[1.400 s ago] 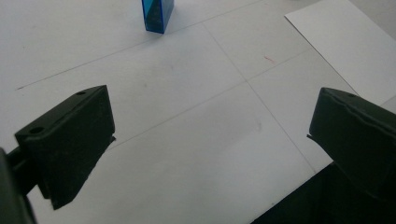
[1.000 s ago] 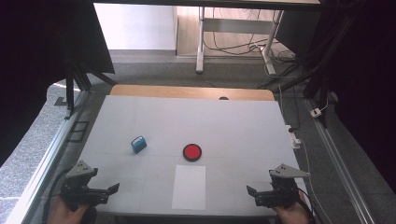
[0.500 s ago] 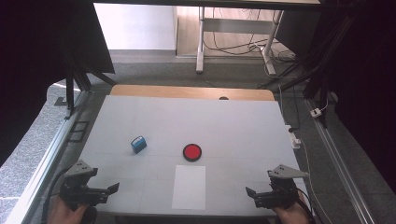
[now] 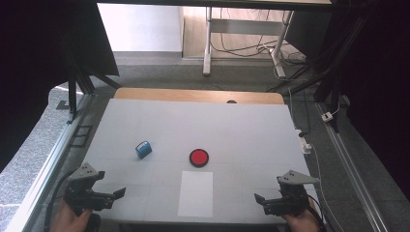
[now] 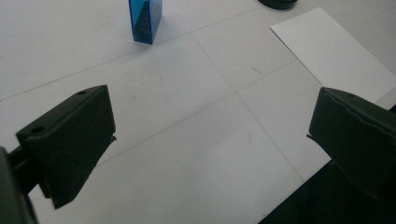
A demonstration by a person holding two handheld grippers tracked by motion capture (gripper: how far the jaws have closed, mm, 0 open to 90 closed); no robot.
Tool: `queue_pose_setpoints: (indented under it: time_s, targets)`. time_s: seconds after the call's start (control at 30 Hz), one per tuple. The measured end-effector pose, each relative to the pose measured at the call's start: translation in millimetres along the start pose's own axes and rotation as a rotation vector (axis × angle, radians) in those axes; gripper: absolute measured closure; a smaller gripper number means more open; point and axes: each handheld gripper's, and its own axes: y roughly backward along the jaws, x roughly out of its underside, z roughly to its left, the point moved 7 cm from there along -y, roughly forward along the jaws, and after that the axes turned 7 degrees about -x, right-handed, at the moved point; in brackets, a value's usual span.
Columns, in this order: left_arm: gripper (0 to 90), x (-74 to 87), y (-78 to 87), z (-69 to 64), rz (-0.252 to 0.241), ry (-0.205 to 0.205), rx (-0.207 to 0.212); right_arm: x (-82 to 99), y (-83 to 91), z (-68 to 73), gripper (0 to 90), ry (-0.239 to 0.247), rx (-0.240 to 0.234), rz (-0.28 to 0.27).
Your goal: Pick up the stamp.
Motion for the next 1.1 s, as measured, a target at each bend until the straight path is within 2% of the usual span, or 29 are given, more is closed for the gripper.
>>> queue_pose_setpoints:
  time_s: [0.13,0.27,0.43,0.53,0.73,1.1]
  targets:
    - [0.0,-2.2,-3.8,0.4,-0.007,-0.023,0.002,0.2,-0.6,-0.2,0.0,0.001,0.009,0.009]
    - [0.0,-4.7,-6.3,1.9,-0.009,-0.014,0.007,0.2,-0.4,-0.1,0.0,0.003,0.007,0.008]
    - [0.0,-11.3,-6.7,3.7,-0.035,-0.012,-0.013,0.2,-0.6,0.1,0.0,0.004,0.003,0.009]
    - [0.0,-16.3,-9.0,4.1,-0.045,-0.007,-0.010,0.1,-0.7,0.1,0.0,0.005,0.001,0.009]
    - [0.0,-24.3,-19.0,3.7,-0.028,-0.005,0.013,0.0,-0.6,0.3,0.0,0.006,-0.001,0.008]
    - [0.0,-40.0,-33.9,9.2,-0.028,-0.036,-0.004,-0.3,-1.3,1.2,0.0,0.014,-0.006,0.009]
